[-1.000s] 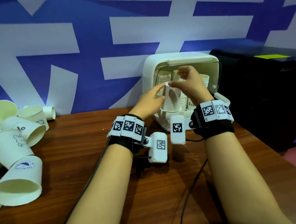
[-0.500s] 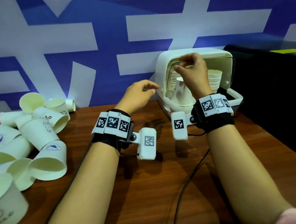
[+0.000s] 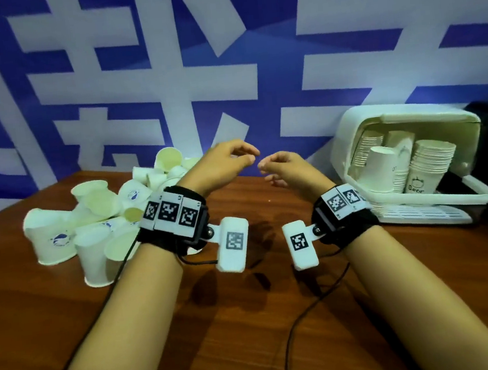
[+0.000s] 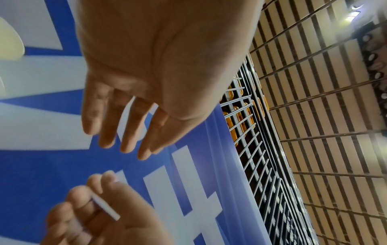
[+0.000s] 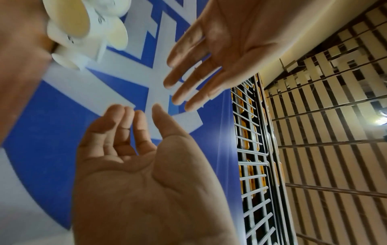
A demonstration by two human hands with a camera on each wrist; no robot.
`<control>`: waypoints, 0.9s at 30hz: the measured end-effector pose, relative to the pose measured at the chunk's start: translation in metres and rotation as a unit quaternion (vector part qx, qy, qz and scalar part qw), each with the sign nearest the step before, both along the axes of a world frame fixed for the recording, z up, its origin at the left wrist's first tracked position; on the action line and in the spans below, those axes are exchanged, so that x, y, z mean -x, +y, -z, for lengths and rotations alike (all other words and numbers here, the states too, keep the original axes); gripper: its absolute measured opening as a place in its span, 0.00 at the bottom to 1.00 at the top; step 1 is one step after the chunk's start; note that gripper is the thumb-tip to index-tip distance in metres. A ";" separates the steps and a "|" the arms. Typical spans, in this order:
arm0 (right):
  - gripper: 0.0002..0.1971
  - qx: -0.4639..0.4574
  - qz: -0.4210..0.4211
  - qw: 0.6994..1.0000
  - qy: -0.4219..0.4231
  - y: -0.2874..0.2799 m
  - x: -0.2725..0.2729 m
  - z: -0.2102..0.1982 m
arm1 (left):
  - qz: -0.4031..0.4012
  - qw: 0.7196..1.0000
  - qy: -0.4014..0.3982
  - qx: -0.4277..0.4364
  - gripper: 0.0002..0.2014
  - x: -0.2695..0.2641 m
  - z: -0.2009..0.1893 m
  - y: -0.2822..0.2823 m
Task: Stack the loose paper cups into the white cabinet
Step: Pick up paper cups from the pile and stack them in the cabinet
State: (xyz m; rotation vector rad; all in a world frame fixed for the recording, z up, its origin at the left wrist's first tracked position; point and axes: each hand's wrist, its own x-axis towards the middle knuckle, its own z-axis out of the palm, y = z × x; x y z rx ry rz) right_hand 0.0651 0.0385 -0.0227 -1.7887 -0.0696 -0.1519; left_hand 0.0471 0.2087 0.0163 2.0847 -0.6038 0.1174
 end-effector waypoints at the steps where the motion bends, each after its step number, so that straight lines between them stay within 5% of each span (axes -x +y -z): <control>1: 0.04 -0.004 -0.027 0.999 0.030 0.012 0.001 0.002 | -0.032 0.999 0.004 -0.007 0.11 0.001 0.000 0.009; 5: 0.10 -0.018 -0.081 0.982 0.168 0.045 -0.005 0.011 | -0.141 0.983 0.038 -0.113 0.10 0.002 0.008 0.039; 12: 0.14 0.011 -0.140 0.929 0.342 0.088 -0.012 0.030 | -0.167 0.901 0.110 -0.385 0.16 -0.007 0.031 0.051; 17: 0.20 0.047 -0.137 0.930 0.338 0.103 -0.003 0.032 | -0.148 0.880 0.134 -0.430 0.16 -0.015 0.043 0.050; 27: 0.09 0.086 -0.101 0.940 0.314 0.058 0.010 0.037 | -0.108 0.919 0.120 -0.360 0.15 -0.005 0.044 0.021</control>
